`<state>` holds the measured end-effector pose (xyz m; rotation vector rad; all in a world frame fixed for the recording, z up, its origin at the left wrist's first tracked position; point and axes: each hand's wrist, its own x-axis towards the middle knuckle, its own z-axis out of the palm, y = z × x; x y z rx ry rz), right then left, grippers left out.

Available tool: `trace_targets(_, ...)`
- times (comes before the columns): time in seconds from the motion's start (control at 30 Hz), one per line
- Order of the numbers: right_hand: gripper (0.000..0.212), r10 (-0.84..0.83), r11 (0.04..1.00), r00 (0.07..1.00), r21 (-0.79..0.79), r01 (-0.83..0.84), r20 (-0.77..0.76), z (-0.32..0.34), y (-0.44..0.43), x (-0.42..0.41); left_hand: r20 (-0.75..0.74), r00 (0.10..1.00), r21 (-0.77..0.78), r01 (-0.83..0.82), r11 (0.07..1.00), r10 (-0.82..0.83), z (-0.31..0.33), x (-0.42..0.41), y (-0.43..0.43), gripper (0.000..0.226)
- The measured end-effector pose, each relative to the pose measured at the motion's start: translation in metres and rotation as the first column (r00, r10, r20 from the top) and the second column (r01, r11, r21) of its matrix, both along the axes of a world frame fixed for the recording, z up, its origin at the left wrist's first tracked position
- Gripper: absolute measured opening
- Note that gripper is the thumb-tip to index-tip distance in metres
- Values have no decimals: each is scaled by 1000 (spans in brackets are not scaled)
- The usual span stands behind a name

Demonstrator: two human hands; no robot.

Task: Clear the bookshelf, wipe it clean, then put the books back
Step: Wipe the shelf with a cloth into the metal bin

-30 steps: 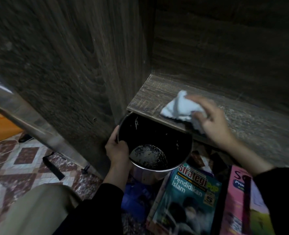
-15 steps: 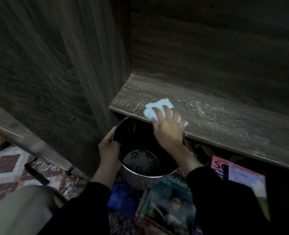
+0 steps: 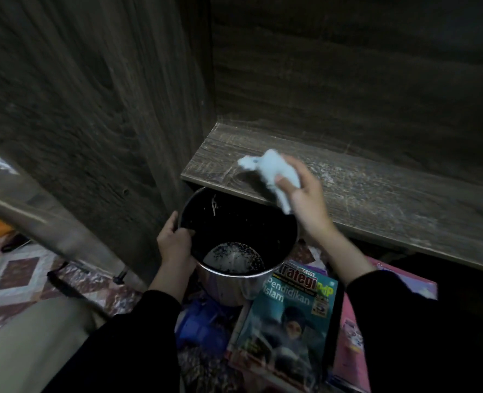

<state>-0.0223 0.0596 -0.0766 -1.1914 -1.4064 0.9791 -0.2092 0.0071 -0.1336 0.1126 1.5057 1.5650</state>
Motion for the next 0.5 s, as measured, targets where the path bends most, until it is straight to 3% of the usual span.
trace_targets(0.1, 36, -231, 972, 973, 33, 231, -6, 7, 11, 32, 13, 999, 39, -34, 999, 34, -5, 0, 2, 64)
trace_targets(0.2, 41, -364, 931, 897, 120, 344, 250, -2, 16, 56, -37, 995, 89, -88, 992, 91, -15, 0, 5, 58)
trace_targets(0.33, 44, -327, 942, 691, 166, 291, 645, -21, 15, 71, -193, 972, 74, -124, 989, 137, -40, 0, 22, 47)
trace_targets(0.43, 43, -251, 960, 527, 139, 244, 812, -40, 13, 72, -331, 939, -75, -122, 990, 91, -50, 6, 36, 39)
trace_targets(0.5, 46, -282, 955, 441, 206, 213, 852, -53, 11, 71, -401, 906, -79, -178, 981, 132, -49, 15, 40, 38)
